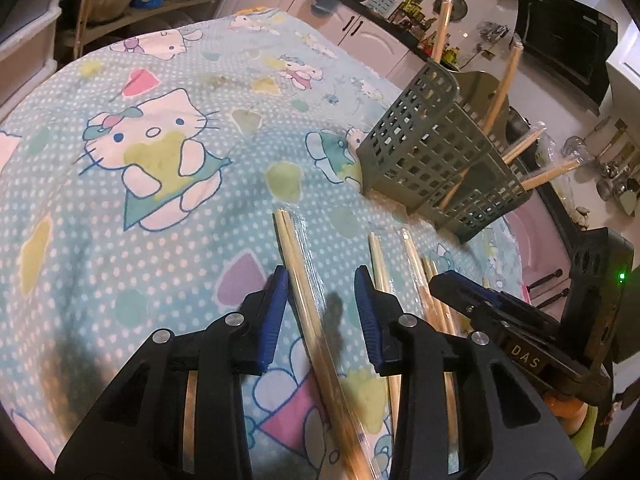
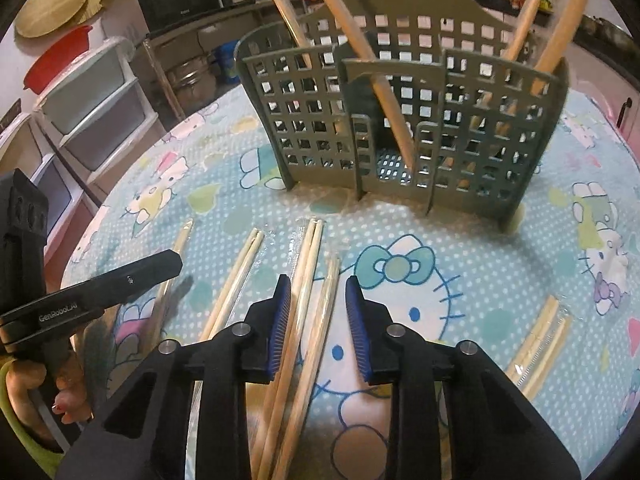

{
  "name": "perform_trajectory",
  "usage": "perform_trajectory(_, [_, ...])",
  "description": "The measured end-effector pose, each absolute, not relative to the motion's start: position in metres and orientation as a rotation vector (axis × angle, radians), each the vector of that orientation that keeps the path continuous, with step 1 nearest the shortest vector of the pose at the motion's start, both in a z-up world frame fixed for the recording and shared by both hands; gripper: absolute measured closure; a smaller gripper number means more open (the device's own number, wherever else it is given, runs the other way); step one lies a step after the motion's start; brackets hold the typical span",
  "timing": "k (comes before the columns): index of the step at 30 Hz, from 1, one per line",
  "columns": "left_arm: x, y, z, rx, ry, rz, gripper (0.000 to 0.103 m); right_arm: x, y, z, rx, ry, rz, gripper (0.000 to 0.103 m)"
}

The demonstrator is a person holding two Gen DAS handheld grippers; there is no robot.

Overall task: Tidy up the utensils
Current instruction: 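Lower the left gripper and grasp a wrapped chopstick while the right gripper grasps another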

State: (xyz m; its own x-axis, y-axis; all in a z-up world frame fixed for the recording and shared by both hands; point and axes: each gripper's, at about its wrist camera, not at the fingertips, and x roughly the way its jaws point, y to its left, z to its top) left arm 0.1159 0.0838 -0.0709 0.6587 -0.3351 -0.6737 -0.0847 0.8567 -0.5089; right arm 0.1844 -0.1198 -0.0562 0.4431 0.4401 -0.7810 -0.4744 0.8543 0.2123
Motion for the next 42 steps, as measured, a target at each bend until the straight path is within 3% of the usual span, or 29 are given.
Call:
perform_trajectory(24, [0.157,0.07,-0.066,-0.334,0.88,-0.042,0.077,0.21,-0.119,-0.065,0.025,1.011,0.583,0.086])
perform_trajectory(29, [0.16,0.074,-0.067,-0.343,0.878,-0.016,0.09,0.207,-0.127,-0.064,0.059,1.016,0.59,0.088])
perform_trajectory(33, [0.16,0.078,-0.066,-0.357,0.878,-0.022,0.091,0.206,-0.136,-0.061,0.083,1.014,0.594,0.095])
perform_trajectory(42, [0.155,0.075,-0.049,-0.37,0.841,-0.049,0.098,0.199,-0.153,-0.043,0.1,0.973,0.584,0.096])
